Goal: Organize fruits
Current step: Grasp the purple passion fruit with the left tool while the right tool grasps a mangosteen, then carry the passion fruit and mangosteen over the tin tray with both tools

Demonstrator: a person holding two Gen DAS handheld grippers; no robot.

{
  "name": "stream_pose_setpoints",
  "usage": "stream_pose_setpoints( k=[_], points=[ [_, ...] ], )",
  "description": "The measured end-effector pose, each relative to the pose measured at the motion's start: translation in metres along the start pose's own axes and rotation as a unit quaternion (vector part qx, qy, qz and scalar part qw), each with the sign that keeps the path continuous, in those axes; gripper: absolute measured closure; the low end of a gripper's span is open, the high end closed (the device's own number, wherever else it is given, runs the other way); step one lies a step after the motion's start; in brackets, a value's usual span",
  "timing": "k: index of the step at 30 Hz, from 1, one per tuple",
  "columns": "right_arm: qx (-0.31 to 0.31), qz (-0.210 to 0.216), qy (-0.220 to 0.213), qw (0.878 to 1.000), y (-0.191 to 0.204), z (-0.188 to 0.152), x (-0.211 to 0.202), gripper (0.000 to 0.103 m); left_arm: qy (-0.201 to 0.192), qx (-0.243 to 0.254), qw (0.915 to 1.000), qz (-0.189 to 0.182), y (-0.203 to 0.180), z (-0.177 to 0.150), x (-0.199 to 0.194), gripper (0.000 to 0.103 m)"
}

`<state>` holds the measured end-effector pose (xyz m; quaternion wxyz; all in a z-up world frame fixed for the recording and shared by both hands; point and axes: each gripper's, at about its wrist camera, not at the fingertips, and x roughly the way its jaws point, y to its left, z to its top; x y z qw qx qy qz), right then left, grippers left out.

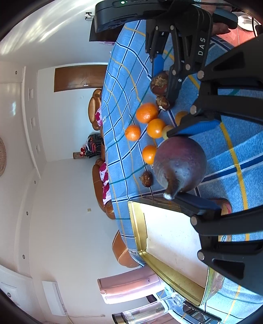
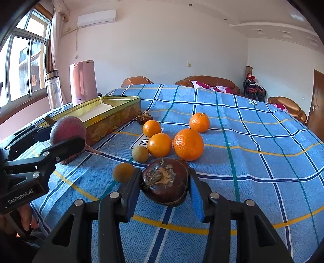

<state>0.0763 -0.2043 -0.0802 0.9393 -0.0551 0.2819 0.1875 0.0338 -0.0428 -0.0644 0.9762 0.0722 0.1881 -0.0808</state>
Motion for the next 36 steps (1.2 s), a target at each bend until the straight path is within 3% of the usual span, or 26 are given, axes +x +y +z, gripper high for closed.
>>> stream_pose_setpoints(
  k=[36],
  points=[
    [-0.048,0.014,-0.106,0.993,0.025,0.018,-0.043,0.056,-0.072,-0.005,0.9966,0.039,0.014,0.016,-0.032,0.048]
  ],
)
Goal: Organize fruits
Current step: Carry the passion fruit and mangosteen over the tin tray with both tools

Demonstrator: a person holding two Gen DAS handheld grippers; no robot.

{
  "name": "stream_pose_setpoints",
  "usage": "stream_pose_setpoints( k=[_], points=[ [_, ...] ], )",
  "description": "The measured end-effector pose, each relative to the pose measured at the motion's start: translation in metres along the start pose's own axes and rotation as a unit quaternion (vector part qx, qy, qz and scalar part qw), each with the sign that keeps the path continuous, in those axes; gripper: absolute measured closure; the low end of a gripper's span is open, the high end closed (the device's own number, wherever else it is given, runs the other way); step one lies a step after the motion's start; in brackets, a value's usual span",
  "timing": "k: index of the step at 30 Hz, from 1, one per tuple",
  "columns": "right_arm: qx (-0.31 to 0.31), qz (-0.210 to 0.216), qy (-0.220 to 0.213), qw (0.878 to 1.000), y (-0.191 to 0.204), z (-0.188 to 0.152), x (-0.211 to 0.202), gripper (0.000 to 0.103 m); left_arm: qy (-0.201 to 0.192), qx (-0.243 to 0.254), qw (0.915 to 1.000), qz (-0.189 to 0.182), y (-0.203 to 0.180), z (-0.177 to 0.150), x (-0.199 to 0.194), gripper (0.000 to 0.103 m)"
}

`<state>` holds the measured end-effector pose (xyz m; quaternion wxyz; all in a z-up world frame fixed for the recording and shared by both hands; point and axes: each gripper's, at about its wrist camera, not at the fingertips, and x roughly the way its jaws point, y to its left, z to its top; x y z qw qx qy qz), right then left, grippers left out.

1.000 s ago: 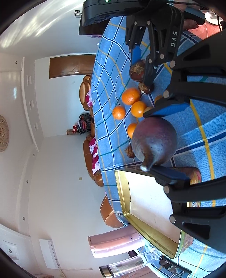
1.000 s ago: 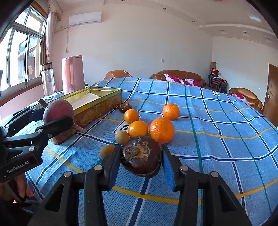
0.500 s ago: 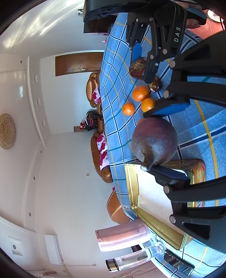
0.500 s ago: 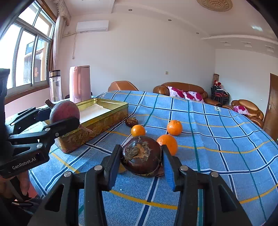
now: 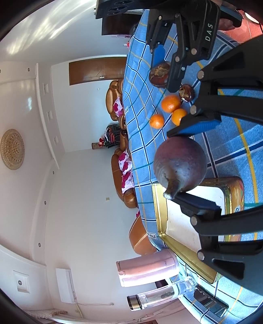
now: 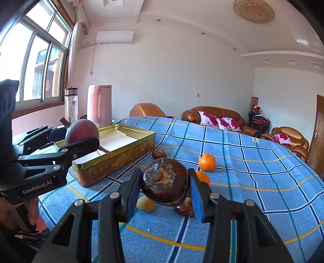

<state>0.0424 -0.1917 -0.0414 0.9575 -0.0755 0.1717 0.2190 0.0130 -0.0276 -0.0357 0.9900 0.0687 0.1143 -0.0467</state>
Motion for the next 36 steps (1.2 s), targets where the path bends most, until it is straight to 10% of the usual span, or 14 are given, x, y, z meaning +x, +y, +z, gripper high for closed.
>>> stream_pose_setpoints(
  k=[36],
  points=[
    [-0.024,0.006,-0.039,0.999,0.012,0.014,-0.01,0.056,-0.045,0.005,0.9984,0.034,0.008,0.007,-0.015,0.048]
  ],
)
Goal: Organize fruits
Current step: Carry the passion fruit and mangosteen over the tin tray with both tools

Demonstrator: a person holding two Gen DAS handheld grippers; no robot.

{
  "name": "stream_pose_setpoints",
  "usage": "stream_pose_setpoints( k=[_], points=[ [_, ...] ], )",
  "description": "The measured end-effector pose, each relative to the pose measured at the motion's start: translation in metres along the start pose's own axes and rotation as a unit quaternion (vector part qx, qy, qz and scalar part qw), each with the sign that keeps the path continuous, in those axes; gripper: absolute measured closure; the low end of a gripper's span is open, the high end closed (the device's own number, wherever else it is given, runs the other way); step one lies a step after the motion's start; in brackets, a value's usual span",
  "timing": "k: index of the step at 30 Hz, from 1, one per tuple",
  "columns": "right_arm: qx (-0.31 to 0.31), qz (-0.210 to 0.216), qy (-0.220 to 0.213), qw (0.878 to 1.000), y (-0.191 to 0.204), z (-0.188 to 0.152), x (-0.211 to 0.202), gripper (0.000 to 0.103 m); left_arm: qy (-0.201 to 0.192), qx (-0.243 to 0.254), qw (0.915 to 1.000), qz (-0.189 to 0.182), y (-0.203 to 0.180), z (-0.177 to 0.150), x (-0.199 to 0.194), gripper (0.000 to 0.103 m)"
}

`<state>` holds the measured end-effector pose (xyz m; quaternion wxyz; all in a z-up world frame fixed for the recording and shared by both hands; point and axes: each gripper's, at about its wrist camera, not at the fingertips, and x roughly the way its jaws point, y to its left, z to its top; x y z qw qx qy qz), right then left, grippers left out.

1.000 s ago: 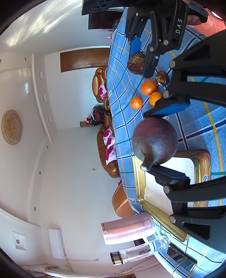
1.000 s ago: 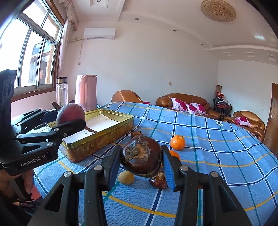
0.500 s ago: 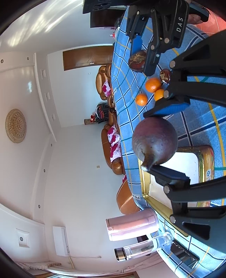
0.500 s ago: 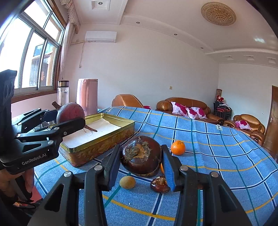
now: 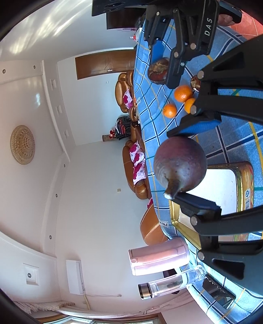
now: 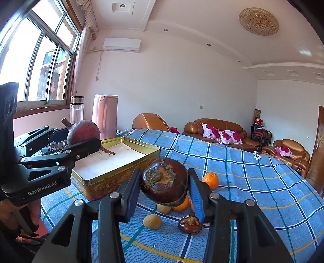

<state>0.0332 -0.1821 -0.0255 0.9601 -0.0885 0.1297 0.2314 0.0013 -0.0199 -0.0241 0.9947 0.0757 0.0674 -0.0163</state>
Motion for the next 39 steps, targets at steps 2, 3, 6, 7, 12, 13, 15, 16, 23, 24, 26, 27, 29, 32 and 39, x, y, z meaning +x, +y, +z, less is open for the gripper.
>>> stream_pose_setpoints(
  k=[2,3,6,7,12,13,15,16,23,24,26,27,29,32,39],
  points=[
    [-0.003,0.0,-0.003,1.0,0.001,0.002,0.0,0.056,-0.003,0.002,1.0,0.002,0.0,0.001,0.0,0.048],
    [-0.004,0.001,-0.004,1.0,0.002,0.003,0.001,0.056,-0.004,0.003,1.0,0.003,0.0,0.001,-0.001,0.048],
    [-0.006,0.004,-0.005,1.0,0.003,0.007,0.003,0.056,-0.005,0.005,1.0,0.005,0.0,0.003,-0.001,0.048],
    [-0.007,0.005,-0.007,1.0,0.004,0.009,0.004,0.056,-0.005,0.006,1.0,0.005,0.0,0.003,-0.001,0.048],
    [-0.006,0.009,-0.009,1.0,0.005,0.013,0.007,0.056,-0.006,0.008,0.9999,0.009,-0.001,0.004,-0.002,0.048],
    [-0.006,0.009,-0.009,1.0,0.005,0.014,0.008,0.056,-0.006,0.008,0.9999,0.009,-0.001,0.005,-0.001,0.048],
    [-0.006,0.013,-0.008,1.0,0.006,0.015,0.01,0.056,-0.004,0.009,0.9999,0.01,-0.001,0.005,0.0,0.048],
    [-0.005,0.015,-0.007,1.0,0.006,0.016,0.011,0.056,-0.001,0.009,0.9999,0.011,-0.001,0.005,0.001,0.048],
    [-0.007,0.033,0.003,0.999,0.01,0.026,0.026,0.056,0.016,0.003,0.9997,0.018,0.007,0.004,0.009,0.048],
    [-0.009,0.036,0.004,0.999,0.012,0.029,0.029,0.056,0.019,0.002,0.9996,0.02,0.01,0.004,0.01,0.048],
    [-0.014,0.043,0.008,0.999,0.016,0.034,0.035,0.056,0.024,-0.001,0.9994,0.023,0.015,0.004,0.014,0.048],
    [-0.015,0.048,0.011,0.999,0.018,0.038,0.039,0.056,0.027,-0.003,0.9993,0.024,0.019,0.004,0.016,0.048],
    [-0.014,0.058,0.016,0.998,0.02,0.043,0.048,0.056,0.032,-0.01,0.999,0.028,0.028,0.004,0.02,0.048],
    [-0.017,0.068,0.022,0.997,0.025,0.05,0.06,0.056,0.04,-0.017,0.9985,0.033,0.04,0.004,0.025,0.048],
    [-0.014,0.101,0.044,0.994,0.04,0.062,0.095,0.056,0.064,-0.03,0.9962,0.05,0.066,-0.004,0.042,0.048]
  ],
)
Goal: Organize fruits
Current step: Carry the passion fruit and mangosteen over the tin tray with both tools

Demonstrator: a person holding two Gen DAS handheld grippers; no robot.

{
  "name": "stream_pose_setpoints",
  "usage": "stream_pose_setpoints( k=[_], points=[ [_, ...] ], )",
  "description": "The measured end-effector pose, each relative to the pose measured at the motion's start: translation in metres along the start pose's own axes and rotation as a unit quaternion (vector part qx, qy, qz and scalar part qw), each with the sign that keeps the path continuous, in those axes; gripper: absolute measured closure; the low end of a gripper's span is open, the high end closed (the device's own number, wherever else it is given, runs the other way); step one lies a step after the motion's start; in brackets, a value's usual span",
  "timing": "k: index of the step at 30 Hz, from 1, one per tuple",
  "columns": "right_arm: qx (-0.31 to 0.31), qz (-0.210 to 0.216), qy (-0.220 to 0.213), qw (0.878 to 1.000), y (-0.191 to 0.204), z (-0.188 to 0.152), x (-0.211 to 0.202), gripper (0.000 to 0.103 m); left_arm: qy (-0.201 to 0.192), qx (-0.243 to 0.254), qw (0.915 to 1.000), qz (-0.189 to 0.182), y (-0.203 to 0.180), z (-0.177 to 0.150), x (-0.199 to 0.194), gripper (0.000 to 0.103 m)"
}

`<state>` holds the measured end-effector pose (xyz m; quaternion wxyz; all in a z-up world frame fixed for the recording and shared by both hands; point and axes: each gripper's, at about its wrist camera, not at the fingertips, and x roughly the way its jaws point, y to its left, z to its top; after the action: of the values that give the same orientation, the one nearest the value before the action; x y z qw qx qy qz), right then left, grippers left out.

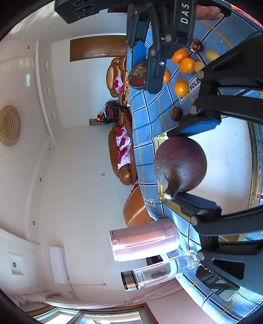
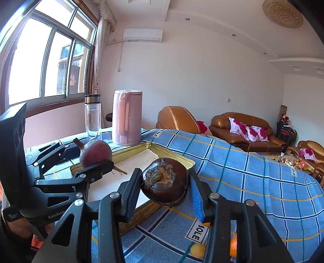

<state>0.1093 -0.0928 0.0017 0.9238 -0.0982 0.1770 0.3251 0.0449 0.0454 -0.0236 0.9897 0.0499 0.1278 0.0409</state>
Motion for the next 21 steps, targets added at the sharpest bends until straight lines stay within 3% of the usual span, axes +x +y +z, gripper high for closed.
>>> stream_pose_setpoints(
  k=[21],
  points=[
    [-0.006,0.055,0.105,0.993,0.036,0.002,0.111,0.056,0.101,-0.028,0.9942,0.024,0.062,-0.006,0.068,0.048]
  ],
)
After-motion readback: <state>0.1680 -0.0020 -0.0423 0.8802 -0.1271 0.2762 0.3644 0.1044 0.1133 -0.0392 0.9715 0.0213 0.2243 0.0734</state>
